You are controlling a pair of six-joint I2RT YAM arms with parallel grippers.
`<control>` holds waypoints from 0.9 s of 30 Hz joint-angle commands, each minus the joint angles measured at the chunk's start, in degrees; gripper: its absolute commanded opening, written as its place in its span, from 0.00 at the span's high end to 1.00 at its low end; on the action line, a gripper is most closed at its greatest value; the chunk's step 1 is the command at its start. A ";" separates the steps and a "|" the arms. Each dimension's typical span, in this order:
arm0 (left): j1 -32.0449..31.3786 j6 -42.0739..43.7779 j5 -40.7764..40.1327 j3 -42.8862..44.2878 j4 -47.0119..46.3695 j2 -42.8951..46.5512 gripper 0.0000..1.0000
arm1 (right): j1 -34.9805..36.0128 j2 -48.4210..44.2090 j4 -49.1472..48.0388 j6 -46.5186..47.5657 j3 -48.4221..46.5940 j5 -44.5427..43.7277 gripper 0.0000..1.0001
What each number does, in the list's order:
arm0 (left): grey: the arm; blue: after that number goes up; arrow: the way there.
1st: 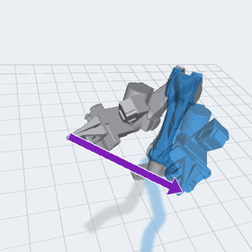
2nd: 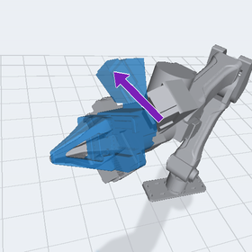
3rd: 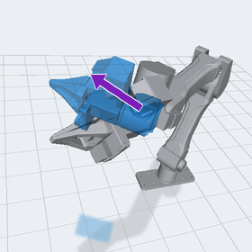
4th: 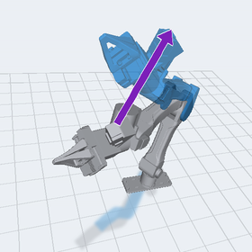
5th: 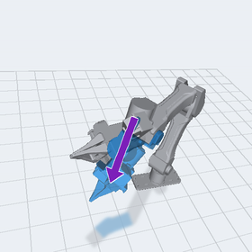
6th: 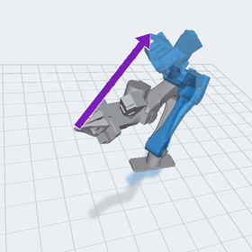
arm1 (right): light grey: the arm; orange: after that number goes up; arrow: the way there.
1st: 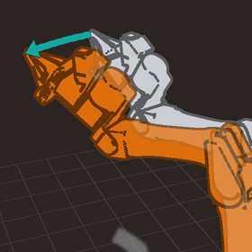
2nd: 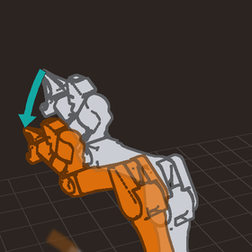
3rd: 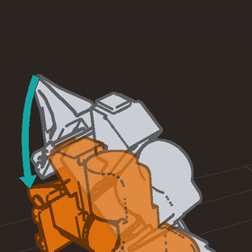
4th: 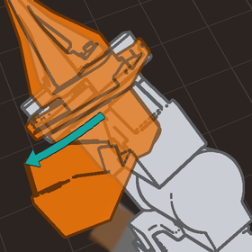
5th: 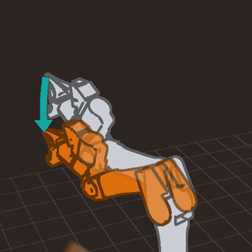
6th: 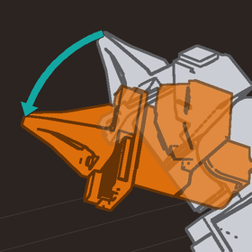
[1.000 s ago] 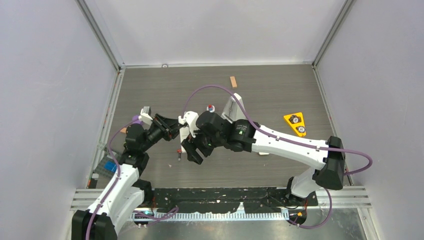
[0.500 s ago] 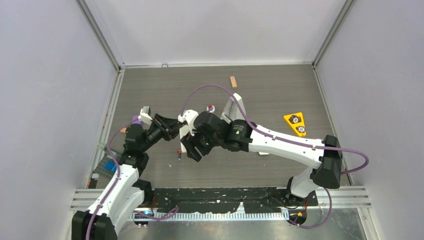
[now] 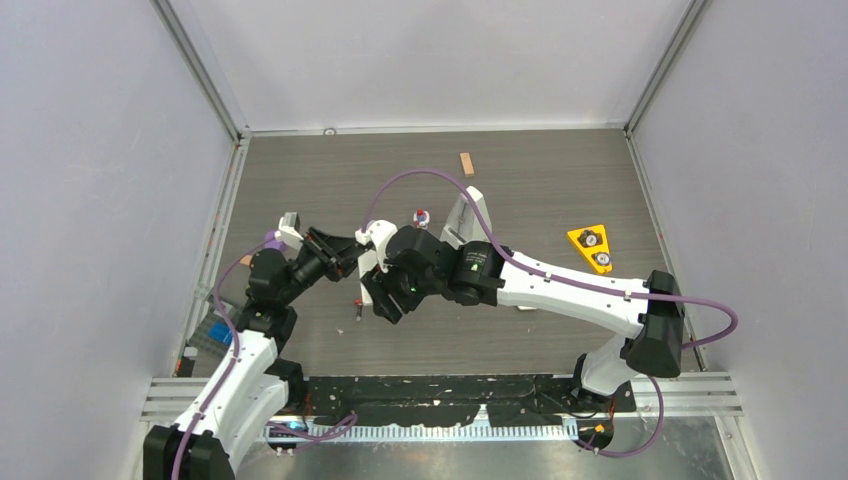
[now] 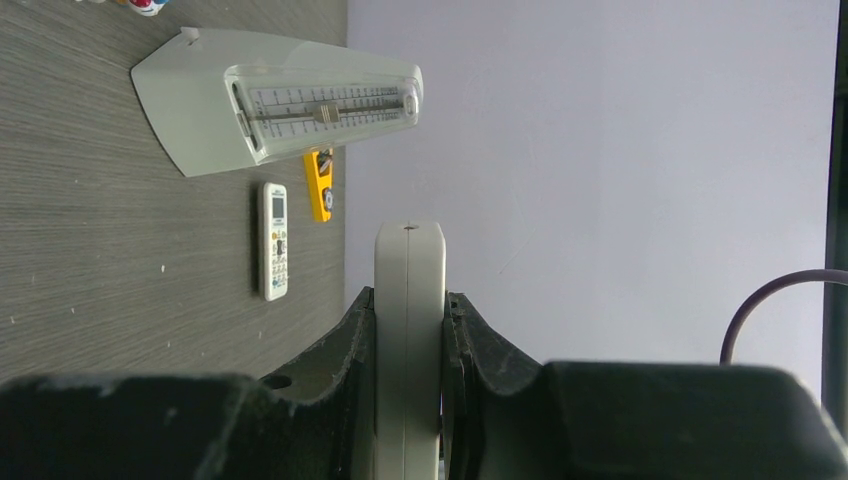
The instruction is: Load the batteries into the remote control
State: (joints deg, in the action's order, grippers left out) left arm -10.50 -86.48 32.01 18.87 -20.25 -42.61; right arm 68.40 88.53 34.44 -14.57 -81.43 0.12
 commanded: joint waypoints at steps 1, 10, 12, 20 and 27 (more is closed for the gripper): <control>-0.22 -0.10 1.83 1.07 -1.55 1.38 1.00 | -0.48 -0.07 -2.28 -1.60 -2.33 -3.76 0.38; -0.22 0.33 2.00 1.20 -0.43 1.72 1.00 | -1.79 0.05 -2.31 -3.90 -2.01 -4.42 0.41; -0.22 0.42 2.03 1.24 -0.36 1.80 1.00 | -2.00 0.09 -2.33 -4.13 -2.03 -4.39 0.41; -0.22 0.69 2.34 1.30 -0.31 1.95 1.00 | -2.98 1.06 -1.80 -5.48 -2.61 -3.69 0.42; -0.22 0.48 2.10 0.95 -0.38 2.43 1.00 | -3.19 2.46 -1.19 -5.82 -3.54 -3.32 0.42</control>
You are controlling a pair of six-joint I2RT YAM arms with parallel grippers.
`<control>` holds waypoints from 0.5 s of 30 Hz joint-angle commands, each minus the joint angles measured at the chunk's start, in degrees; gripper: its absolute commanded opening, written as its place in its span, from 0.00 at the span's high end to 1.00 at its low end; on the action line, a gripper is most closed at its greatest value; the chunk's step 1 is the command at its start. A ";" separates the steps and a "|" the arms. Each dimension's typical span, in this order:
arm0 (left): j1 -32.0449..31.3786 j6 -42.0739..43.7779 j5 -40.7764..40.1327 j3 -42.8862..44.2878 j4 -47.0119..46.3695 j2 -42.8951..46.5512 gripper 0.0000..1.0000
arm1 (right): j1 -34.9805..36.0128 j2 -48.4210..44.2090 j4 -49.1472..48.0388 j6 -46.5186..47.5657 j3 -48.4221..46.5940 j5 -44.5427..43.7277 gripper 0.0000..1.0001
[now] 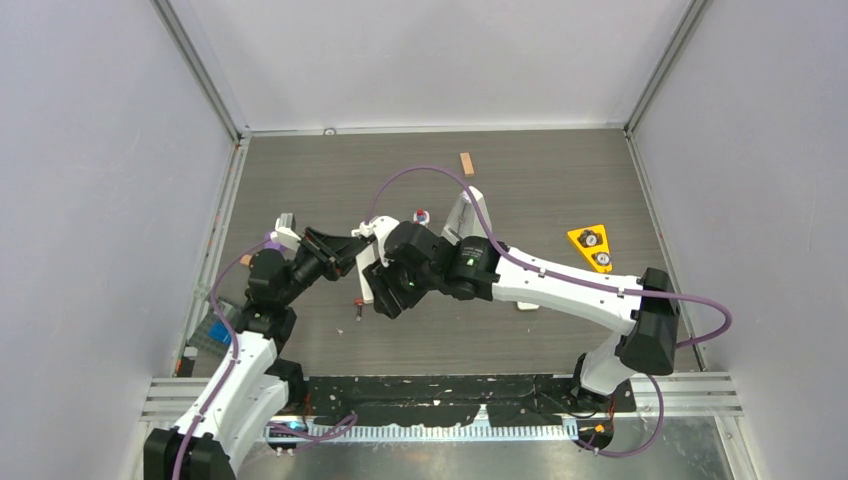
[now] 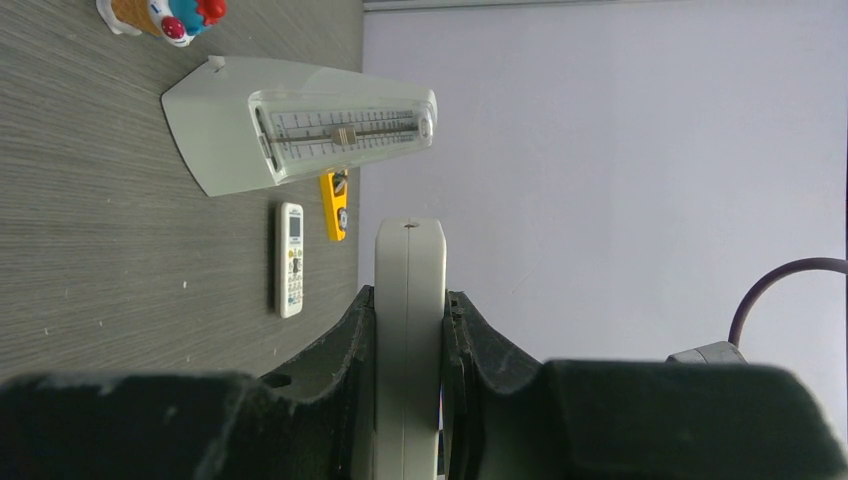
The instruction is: Load the batteries into the remote control
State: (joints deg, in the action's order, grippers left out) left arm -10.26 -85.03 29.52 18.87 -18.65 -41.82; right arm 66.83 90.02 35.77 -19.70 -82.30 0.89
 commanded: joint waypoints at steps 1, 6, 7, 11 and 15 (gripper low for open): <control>-0.46 -1.02 4.54 0.92 -2.12 1.60 1.00 | -1.61 1.05 -2.54 -0.69 -2.64 -4.15 0.41; -0.46 -1.27 3.76 0.67 -3.36 1.47 1.00 | -1.62 -0.65 -4.18 0.24 -1.12 -2.12 0.37; -0.46 -1.20 3.46 0.80 -3.89 1.39 1.00 | -1.62 -1.71 -5.22 0.91 -0.05 0.54 0.33; -0.42 -0.96 2.97 0.83 -6.45 0.43 1.00 | -1.83 -6.16 -7.31 2.23 3.77 7.26 0.23; -0.37 -1.19 3.03 0.08 -10.99 -0.35 1.00 | -3.52 -12.89 -12.88 -1.70 10.65 13.22 0.15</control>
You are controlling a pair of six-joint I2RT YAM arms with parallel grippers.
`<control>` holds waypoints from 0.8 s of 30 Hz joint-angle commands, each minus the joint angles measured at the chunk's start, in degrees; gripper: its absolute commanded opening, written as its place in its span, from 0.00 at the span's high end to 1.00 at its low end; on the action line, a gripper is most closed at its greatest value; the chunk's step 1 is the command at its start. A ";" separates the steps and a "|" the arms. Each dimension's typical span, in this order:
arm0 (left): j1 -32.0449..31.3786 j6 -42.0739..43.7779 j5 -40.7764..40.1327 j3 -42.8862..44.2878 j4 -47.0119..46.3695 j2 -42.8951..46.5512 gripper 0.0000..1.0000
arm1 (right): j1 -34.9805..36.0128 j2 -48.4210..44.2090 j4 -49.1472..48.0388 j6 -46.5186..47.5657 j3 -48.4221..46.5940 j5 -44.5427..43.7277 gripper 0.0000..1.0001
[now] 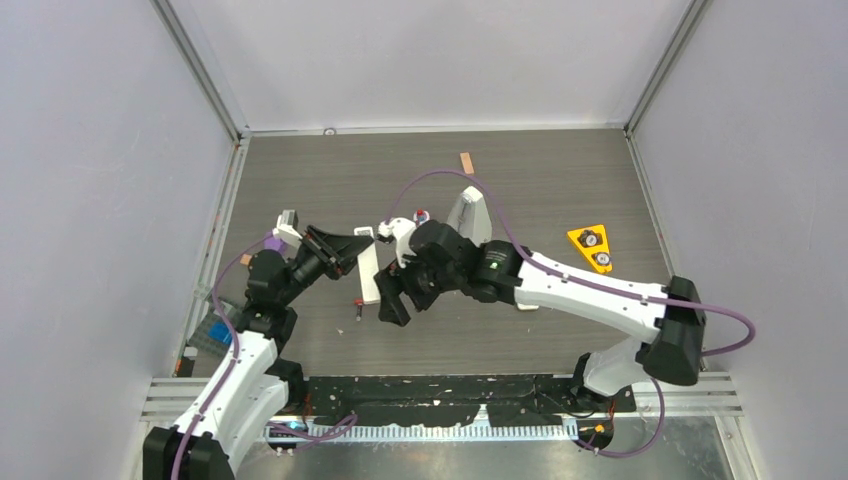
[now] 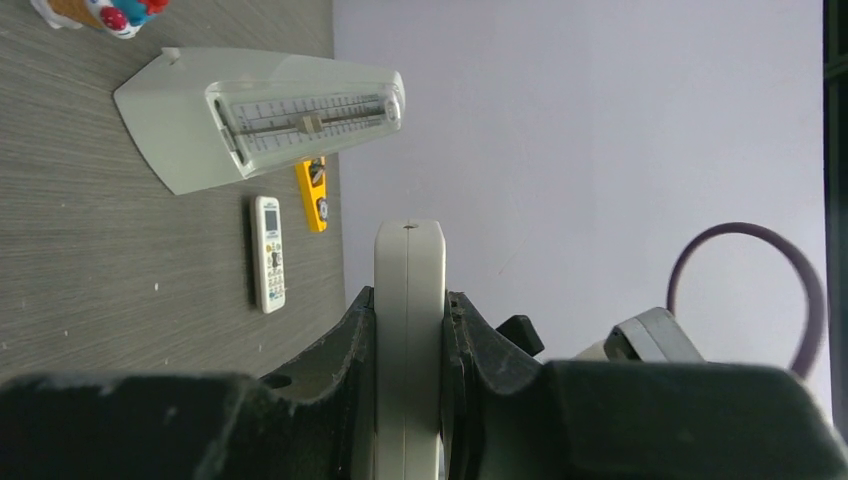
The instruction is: Load the batteries into the remote control
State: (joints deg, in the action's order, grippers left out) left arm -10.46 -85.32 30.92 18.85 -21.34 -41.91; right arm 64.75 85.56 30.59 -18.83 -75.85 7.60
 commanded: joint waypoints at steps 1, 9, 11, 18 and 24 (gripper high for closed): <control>-0.19 -1.17 1.58 -0.29 -10.07 -0.27 1.00 | -2.74 -9.47 -10.78 -3.83 6.70 8.56 0.15; -0.18 -0.85 7.45 0.66 -25.56 -0.35 1.00 | -7.61 -16.33 -27.60 -18.51 14.08 11.65 0.17; -0.18 -0.81 9.00 1.79 -28.29 -0.35 1.00 | -7.62 -15.16 -29.04 -19.80 13.36 11.40 0.19; -0.21 -0.75 11.01 4.25 -30.75 0.19 1.00 | -6.91 -11.18 -35.52 -22.54 11.35 13.04 0.23; -0.24 -1.22 11.22 4.68 -30.93 0.40 1.00 | -6.04 -9.14 -37.53 -23.35 11.35 13.63 0.32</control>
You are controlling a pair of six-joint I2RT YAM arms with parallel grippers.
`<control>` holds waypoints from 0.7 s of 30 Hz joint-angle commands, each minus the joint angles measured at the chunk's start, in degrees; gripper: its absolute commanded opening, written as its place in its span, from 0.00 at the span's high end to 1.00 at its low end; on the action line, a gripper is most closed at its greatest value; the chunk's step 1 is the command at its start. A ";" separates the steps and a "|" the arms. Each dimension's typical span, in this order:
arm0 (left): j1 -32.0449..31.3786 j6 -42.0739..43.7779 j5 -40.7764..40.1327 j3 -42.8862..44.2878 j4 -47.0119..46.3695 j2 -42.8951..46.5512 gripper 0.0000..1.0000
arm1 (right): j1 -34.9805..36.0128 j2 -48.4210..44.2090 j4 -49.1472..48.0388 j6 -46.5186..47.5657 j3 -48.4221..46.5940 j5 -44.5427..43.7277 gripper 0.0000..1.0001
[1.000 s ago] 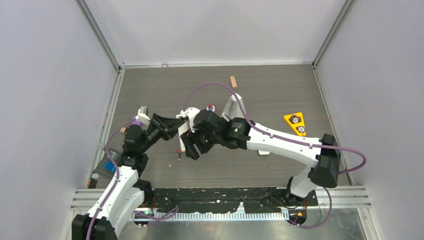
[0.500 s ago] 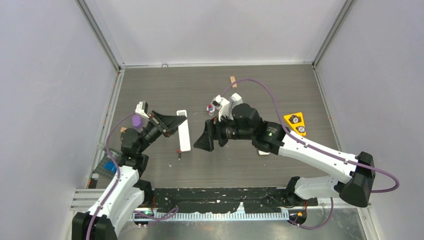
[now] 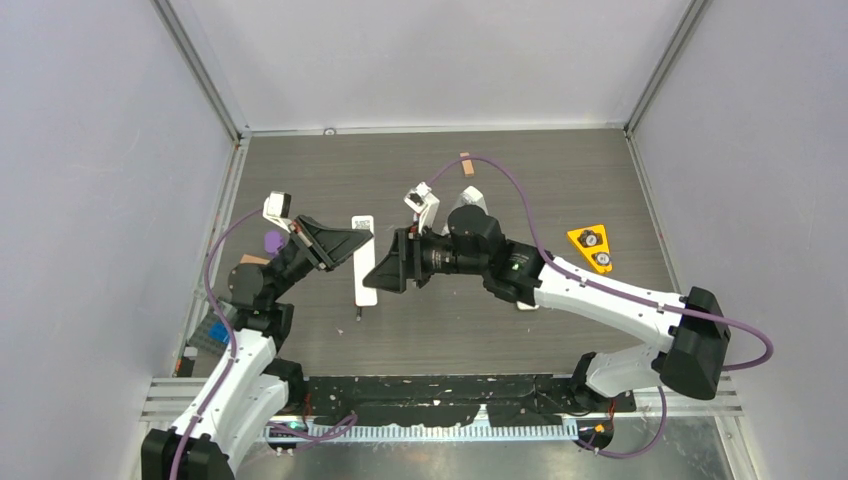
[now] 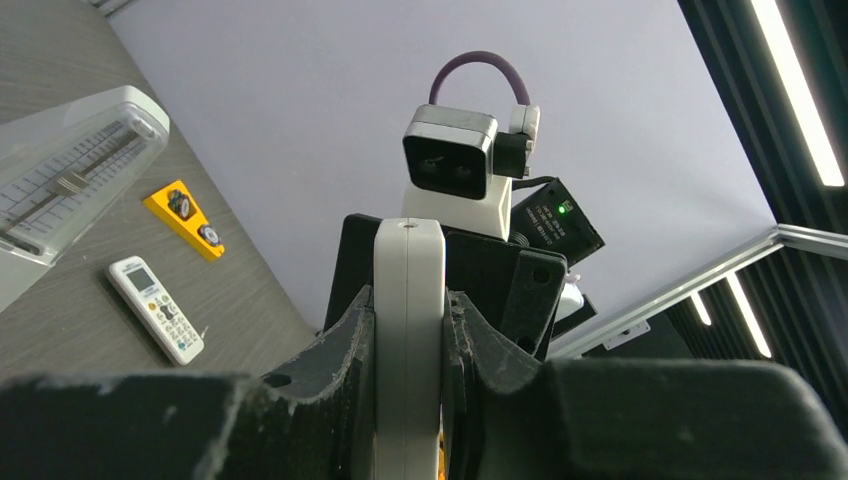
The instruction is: Load the batteries into the remote control
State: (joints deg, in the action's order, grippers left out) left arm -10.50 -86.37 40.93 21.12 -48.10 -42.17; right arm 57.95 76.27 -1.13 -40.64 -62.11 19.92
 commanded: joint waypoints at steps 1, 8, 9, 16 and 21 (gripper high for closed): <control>-0.22 -0.29 1.25 2.43 -4.27 0.63 1.00 | 0.89 0.36 -6.43 -1.81 -2.18 1.37 0.34; -0.22 -0.97 1.16 2.35 -4.46 0.54 1.00 | 0.95 1.53 -11.38 -5.36 -0.54 2.90 0.57; -0.22 -0.99 1.17 2.35 -4.46 0.52 1.00 | 0.94 1.61 -11.59 -5.60 -0.51 3.23 0.64; -0.25 -0.79 0.91 2.97 -2.04 0.94 0.50 | 0.87 0.02 -9.24 -5.22 -0.73 0.91 0.93; -0.15 6.97 1.52 6.42 12.99 3.44 0.11 | -0.20 -3.80 -0.46 0.10 -3.58 -4.45 0.95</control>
State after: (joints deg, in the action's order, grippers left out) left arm -10.52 -85.45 41.74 23.00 -44.99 -41.28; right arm 58.46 77.28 -5.76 -45.21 -62.11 20.36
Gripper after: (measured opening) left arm 0.753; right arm 0.316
